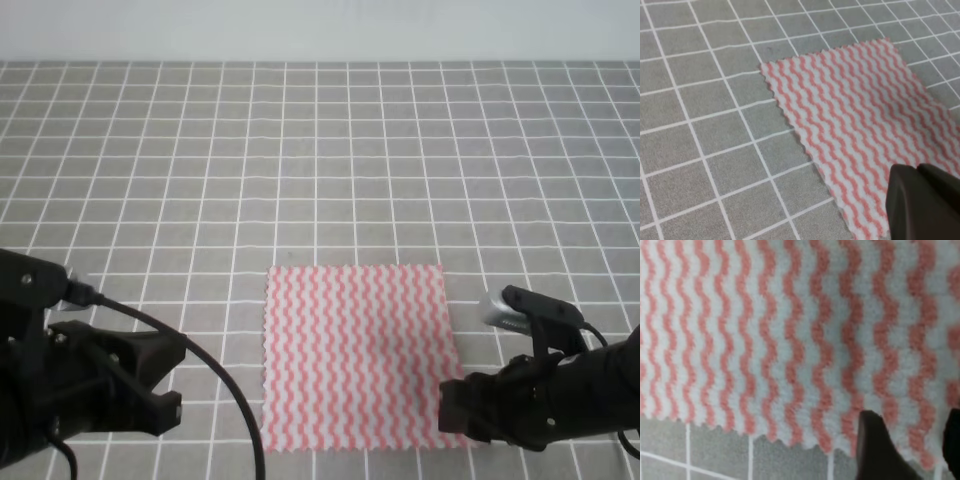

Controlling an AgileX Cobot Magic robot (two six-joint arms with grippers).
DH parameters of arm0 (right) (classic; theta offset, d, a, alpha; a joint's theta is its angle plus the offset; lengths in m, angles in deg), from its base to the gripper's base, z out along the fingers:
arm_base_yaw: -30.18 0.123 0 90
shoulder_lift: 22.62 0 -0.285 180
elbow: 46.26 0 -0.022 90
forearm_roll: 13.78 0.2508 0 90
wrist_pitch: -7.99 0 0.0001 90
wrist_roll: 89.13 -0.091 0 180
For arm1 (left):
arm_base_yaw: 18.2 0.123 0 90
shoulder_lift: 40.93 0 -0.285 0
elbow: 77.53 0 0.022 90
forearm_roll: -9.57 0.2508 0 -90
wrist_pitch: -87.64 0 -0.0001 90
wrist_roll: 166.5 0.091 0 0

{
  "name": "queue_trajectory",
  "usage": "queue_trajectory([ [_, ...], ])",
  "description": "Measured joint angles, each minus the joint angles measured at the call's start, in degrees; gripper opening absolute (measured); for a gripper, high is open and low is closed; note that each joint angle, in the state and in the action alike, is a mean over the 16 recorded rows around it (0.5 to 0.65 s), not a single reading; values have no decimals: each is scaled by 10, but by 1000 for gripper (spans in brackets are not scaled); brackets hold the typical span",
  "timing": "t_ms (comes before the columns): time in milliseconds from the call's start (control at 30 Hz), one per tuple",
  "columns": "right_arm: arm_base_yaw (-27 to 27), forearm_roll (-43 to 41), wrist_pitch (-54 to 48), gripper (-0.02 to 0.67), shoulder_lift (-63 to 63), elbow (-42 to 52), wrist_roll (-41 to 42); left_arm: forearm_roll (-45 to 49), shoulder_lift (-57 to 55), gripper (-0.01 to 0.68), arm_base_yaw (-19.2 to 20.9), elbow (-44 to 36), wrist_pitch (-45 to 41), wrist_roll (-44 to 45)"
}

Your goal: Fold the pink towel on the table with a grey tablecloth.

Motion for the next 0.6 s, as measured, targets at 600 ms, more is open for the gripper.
queue_trajectory([
  [600, 0, -29, -10, 271, -14, 0, -3, 1, -1, -2, 0, 0, 1, 1],
])
